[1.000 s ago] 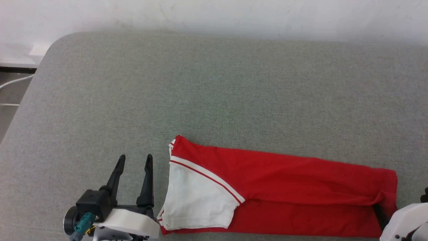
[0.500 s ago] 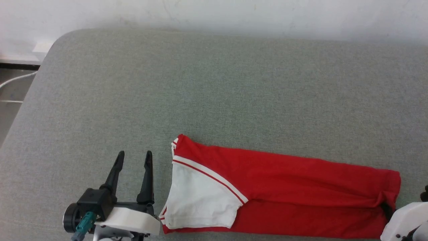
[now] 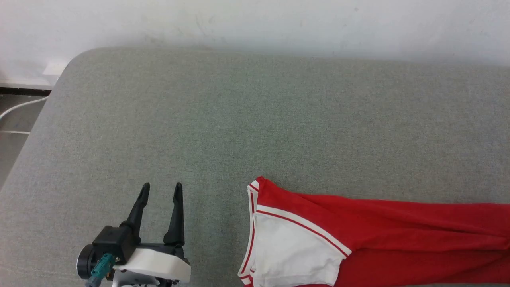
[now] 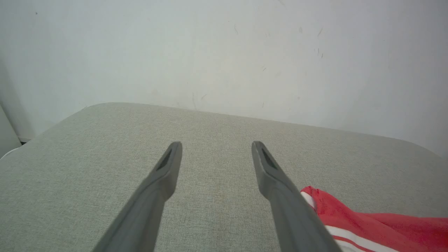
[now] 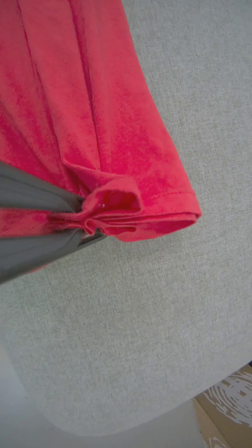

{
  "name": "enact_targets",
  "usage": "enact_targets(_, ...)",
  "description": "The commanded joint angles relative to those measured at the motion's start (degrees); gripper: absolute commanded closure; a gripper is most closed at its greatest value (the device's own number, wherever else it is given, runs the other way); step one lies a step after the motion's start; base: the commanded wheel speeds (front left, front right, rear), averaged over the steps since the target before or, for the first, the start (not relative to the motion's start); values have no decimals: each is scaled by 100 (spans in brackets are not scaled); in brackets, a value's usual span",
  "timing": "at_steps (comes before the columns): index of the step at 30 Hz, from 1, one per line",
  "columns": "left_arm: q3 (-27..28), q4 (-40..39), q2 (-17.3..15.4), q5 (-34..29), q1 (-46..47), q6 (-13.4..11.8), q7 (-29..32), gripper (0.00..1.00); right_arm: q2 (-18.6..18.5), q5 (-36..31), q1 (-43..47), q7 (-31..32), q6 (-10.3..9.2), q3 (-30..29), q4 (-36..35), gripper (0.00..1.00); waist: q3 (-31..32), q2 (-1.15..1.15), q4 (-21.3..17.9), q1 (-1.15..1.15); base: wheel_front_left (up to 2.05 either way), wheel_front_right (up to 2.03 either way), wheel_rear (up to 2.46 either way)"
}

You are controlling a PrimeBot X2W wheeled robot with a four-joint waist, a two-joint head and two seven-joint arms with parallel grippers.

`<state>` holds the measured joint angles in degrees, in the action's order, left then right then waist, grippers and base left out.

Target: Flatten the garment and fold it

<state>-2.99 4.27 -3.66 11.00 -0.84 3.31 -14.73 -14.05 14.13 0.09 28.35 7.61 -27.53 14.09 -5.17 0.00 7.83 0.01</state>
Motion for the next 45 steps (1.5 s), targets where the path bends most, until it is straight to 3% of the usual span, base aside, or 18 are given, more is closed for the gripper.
enact_targets(1,39,21,32,4,-70,48,-27,0,15,19,37,45,-12,27,-93,100,32,0,-11,-1,0,0,0)
enact_targets(15,63,85,74,48,-161,118,-27,0,52,858,996,1157,-12,1506,-2221,100,275,0,143,-1,0,0,0)
enact_targets(25,-115,181,77,112,-111,127,-27,0,634,1681,869,1780,-12,2526,-3057,100,286,0,650,-1,0,0,0)
enact_targets(32,-214,209,78,135,-3,104,-27,0,915,1819,319,1761,-12,3065,-2688,100,213,0,1041,-1,0,0,0)
enact_targets(45,-312,222,78,175,119,70,-27,0,874,1340,-470,1117,-12,3732,-923,100,8,0,1525,-1,0,0,0)
